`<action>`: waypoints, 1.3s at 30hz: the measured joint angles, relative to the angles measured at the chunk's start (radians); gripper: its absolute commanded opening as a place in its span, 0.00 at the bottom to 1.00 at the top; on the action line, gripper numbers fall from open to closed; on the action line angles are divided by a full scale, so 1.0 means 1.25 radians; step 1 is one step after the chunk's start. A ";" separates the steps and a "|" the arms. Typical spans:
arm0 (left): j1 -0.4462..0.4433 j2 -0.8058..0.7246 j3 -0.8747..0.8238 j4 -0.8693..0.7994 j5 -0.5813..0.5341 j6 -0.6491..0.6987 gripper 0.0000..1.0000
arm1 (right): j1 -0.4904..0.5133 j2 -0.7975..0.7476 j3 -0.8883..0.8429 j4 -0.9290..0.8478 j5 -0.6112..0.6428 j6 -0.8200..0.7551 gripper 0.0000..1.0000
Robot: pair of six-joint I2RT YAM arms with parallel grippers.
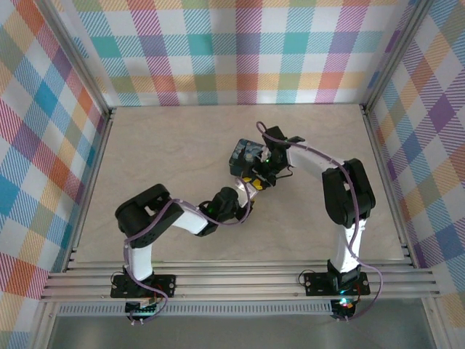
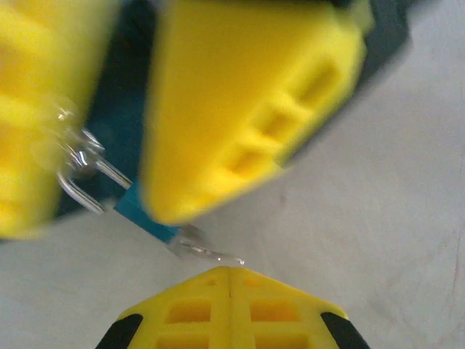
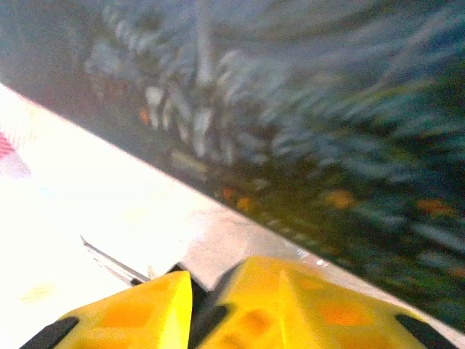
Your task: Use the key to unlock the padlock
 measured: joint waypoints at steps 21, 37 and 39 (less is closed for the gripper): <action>0.081 -0.074 -0.060 -0.003 0.054 -0.168 0.00 | 0.019 -0.162 -0.111 0.001 0.200 -0.018 0.40; 0.237 -0.206 0.131 -0.413 0.245 -0.338 0.20 | 0.092 -0.174 -0.133 0.047 0.397 -0.130 0.40; 0.249 -0.200 0.139 -0.428 0.261 -0.368 0.20 | 0.100 -0.173 -0.117 0.040 0.412 -0.140 0.40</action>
